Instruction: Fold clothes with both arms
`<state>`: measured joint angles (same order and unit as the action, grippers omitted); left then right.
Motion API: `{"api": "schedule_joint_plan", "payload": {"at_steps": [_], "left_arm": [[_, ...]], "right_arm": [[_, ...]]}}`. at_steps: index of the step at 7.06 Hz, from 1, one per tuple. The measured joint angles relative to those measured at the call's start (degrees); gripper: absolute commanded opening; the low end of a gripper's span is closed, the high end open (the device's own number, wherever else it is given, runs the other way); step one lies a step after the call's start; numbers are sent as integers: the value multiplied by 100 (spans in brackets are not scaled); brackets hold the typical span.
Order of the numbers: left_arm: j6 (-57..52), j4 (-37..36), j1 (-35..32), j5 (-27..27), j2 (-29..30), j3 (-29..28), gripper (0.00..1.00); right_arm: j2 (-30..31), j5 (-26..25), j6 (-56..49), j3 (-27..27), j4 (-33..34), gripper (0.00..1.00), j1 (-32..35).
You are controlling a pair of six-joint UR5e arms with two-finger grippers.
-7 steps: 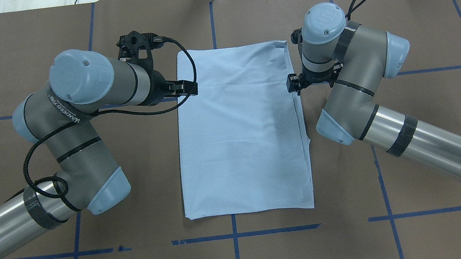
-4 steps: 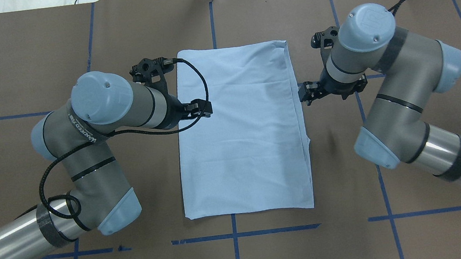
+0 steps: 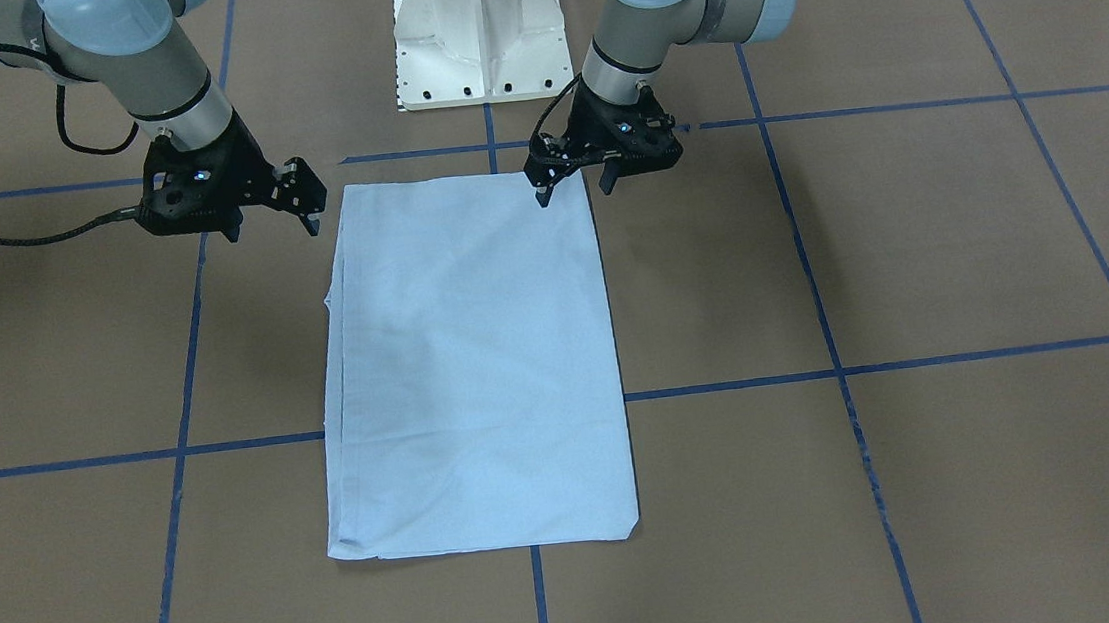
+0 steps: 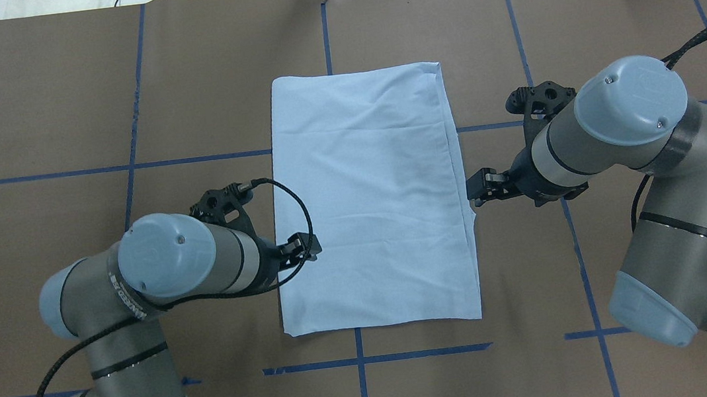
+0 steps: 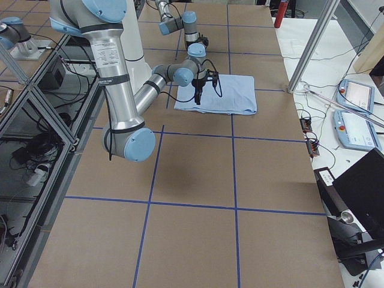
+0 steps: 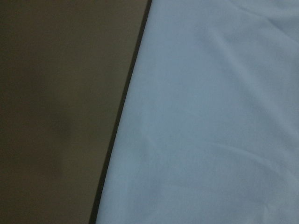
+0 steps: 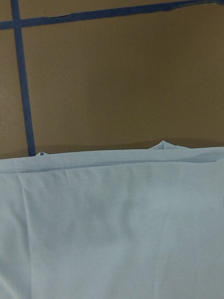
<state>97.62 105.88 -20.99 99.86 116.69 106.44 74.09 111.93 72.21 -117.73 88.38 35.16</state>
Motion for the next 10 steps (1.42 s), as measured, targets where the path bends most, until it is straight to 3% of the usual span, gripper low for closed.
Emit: {"api": "schedule_joint_plan", "payload": {"at_steps": [1,3,5,10], "left_arm": [[452,-206,362,-231,-39,97,94],[1098,-364,870,-567,-55,120,94],[1193,-505,892,-654,-53,75,94],[1118,-611,857,-817,-52,-22,80]], "right_arm": [[18,-102,243,-85,-5,100,-164],[24,-397,516,-149,-12,100,-442],[17,-472,559,-148,-16,100,-511],[26,-489,527,-90,-20,100,-527]]}}
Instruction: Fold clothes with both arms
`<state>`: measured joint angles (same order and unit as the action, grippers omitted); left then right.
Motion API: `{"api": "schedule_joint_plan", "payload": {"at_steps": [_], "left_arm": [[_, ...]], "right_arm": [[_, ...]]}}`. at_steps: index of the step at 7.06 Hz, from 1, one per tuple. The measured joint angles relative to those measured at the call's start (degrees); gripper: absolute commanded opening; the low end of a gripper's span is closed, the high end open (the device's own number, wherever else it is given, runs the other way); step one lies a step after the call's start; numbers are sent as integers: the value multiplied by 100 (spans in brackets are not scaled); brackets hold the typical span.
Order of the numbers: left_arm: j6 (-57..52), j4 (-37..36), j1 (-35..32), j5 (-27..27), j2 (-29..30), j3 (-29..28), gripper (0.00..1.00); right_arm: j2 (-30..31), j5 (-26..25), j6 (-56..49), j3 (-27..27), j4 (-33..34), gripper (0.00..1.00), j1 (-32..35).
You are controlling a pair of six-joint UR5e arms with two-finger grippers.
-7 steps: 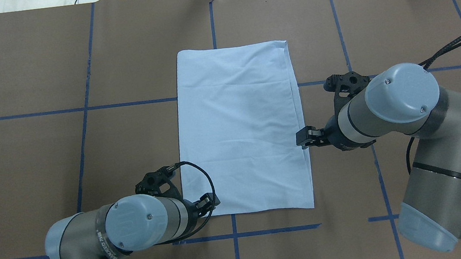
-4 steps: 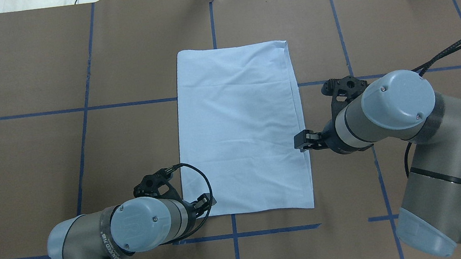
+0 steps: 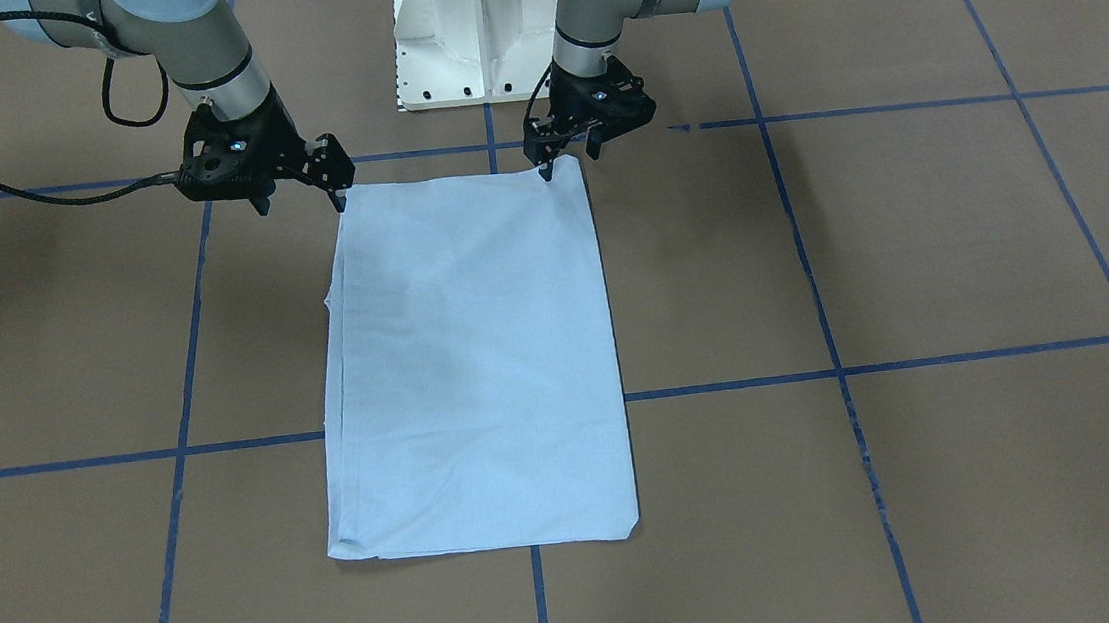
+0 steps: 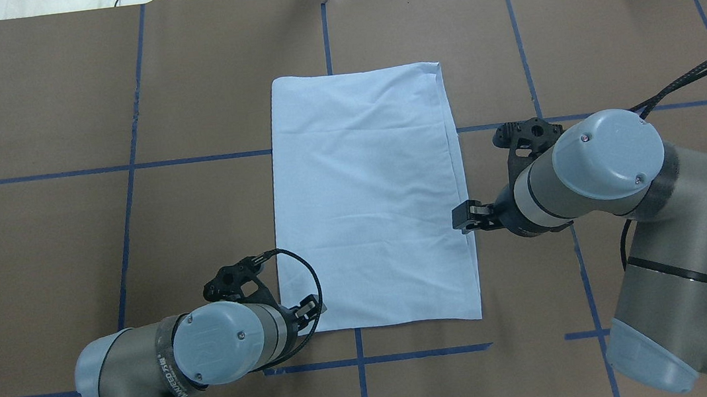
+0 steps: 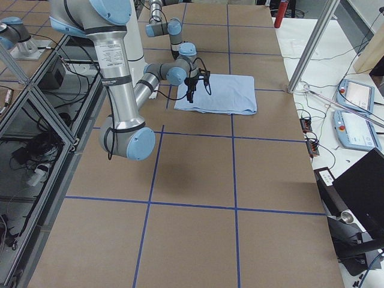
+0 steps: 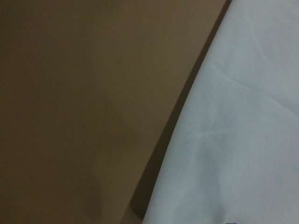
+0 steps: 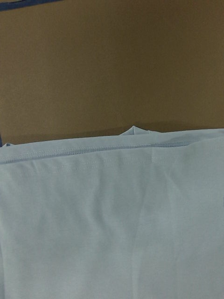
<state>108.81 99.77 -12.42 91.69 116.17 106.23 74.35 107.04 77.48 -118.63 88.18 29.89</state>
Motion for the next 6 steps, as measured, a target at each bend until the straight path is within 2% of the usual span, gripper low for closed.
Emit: {"api": "schedule_joint_plan", "payload": {"at_steps": [2,3,5,6], "left_arm": [[2,5,9,0,8,-48,74],[8,11,14,4,17,-95,65],[36,14,19,12,43,-116,37],[47,12,20,14,56,-114,16]], "right_arm": [[-2,-5,-2,6,-2,100,-6],[-2,-7,-11,6,-2,100,-7],[0,-2,-28,7,-2,100,-4],[3,0,-37,7,-2,100,-2]]}}
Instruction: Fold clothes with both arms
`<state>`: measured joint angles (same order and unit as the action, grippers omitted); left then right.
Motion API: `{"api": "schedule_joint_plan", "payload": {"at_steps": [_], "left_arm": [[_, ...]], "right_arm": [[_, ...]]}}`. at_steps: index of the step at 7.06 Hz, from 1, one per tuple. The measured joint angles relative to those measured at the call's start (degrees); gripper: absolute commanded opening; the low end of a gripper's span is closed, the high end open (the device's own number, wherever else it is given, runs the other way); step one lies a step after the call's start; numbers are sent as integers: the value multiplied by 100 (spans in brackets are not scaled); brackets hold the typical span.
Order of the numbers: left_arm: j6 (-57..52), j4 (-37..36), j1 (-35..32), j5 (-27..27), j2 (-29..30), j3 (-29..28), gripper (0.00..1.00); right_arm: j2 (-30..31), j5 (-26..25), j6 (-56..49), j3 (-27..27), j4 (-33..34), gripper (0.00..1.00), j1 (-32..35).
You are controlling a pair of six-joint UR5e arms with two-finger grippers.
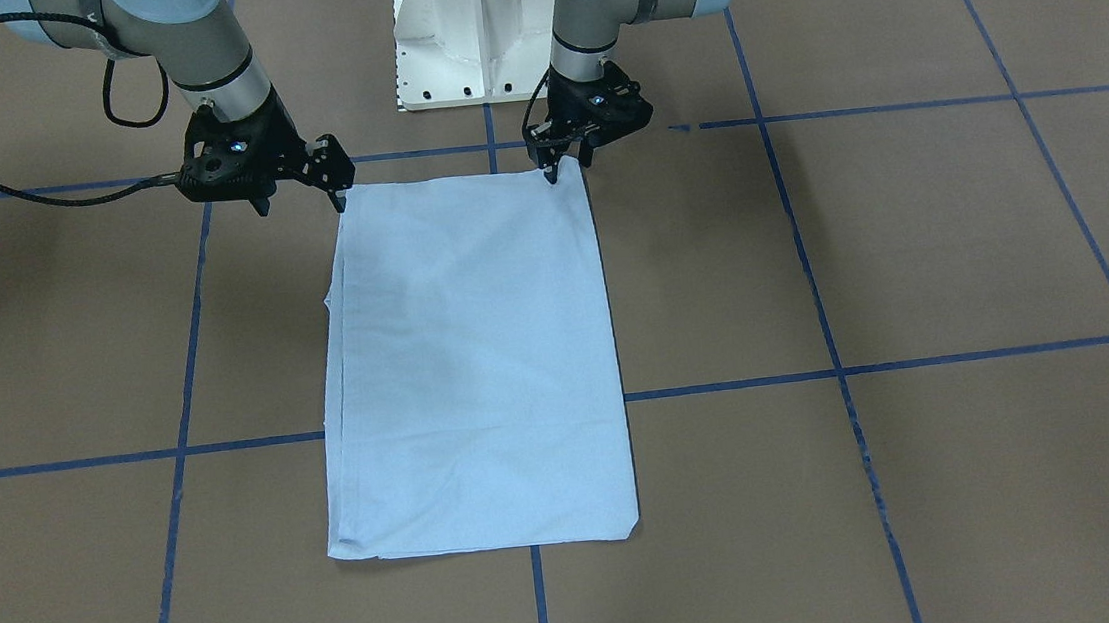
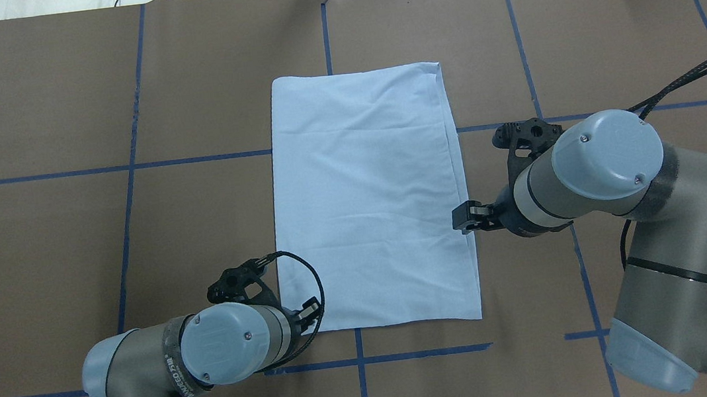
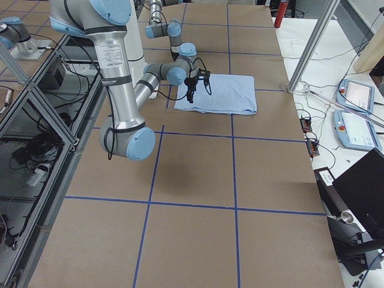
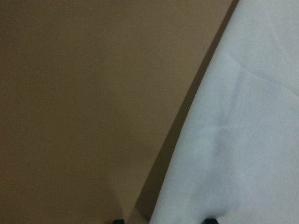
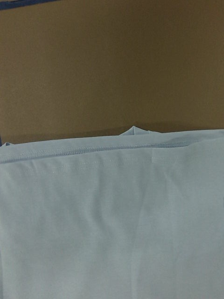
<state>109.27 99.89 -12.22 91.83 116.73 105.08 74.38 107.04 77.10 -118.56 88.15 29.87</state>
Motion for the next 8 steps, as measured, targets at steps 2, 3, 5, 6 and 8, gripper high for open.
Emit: {"api": "schedule_joint_plan", "payload": {"at_steps": [2,3,5,6,8], "left_arm": [[-3,3,7,-5,3,15,0],[-24,4,12,-7,9,16,0],[-40,4,12,-13,18,17,0],[-44,2,8,-14,18,41,0],[-56,-12,12,-3,-27,197,0]], "right_arm": [[5,1,-10,0,0,100,7],[4,1,-11,0,0,100,8],[-1,1,-9,0,0,100,5],[-2,-1,13,0,0,100,-4],[-35,-110,406,-11,-10,100,-163]]}}
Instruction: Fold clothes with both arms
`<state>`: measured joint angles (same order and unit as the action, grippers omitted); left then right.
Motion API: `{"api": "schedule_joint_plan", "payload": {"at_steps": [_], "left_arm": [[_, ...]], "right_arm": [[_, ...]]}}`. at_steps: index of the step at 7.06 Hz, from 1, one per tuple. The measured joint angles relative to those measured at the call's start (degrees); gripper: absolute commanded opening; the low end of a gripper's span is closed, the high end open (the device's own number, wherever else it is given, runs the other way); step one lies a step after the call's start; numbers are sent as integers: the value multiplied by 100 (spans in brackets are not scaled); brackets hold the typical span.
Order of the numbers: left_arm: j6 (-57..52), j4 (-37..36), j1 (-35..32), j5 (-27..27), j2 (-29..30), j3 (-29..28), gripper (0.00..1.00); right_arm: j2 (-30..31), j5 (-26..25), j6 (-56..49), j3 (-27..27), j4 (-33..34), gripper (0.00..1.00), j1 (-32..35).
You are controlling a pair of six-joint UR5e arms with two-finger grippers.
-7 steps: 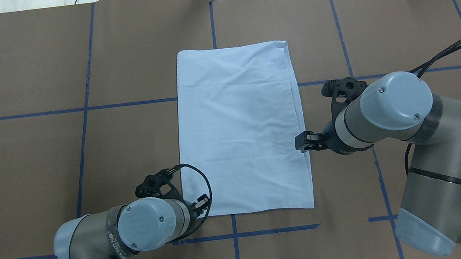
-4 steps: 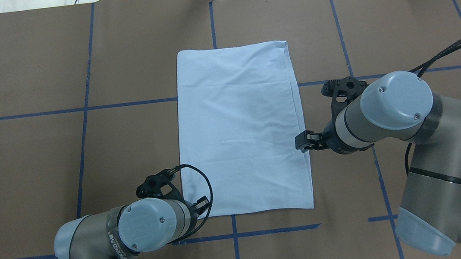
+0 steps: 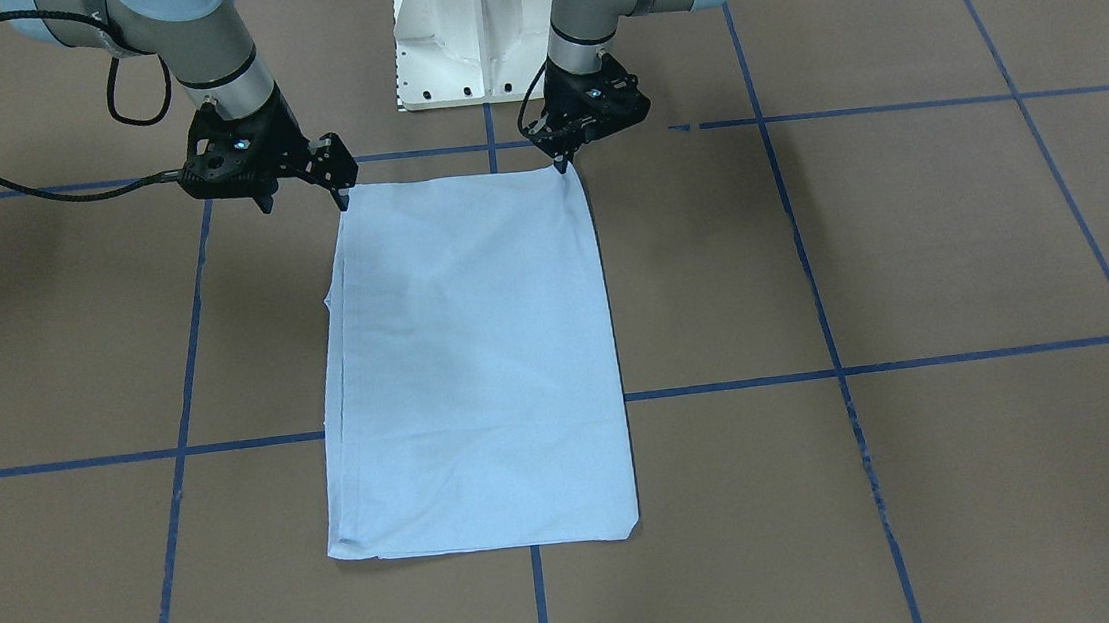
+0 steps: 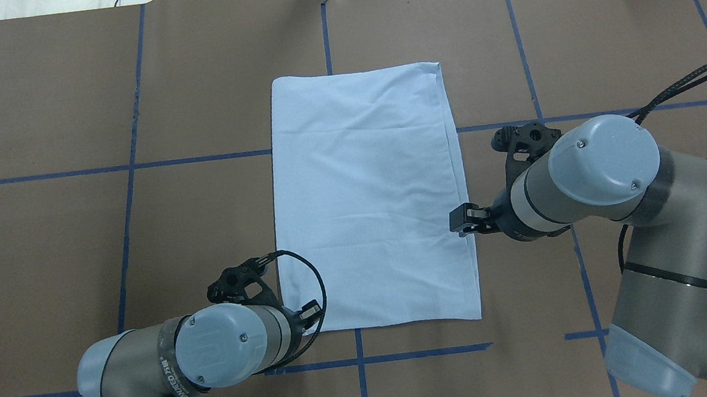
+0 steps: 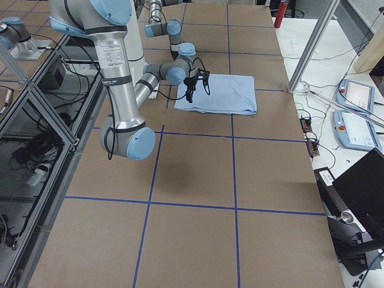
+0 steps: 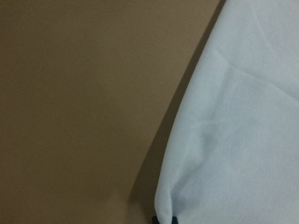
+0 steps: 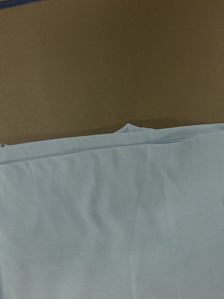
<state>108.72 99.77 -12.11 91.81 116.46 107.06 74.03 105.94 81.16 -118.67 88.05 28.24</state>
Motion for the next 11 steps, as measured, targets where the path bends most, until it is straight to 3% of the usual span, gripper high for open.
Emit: {"api": "schedule_joint_plan", "payload": {"at_steps": [6,11], "left_arm": [[-8,3,104,45,2,153,0],[-8,40,152,81,40,157,0]], "right_arm": [[-322,-1176,3922,192,-5,100,-1438],[-327,-1356,4148,611,-7,100,-1447]]}}
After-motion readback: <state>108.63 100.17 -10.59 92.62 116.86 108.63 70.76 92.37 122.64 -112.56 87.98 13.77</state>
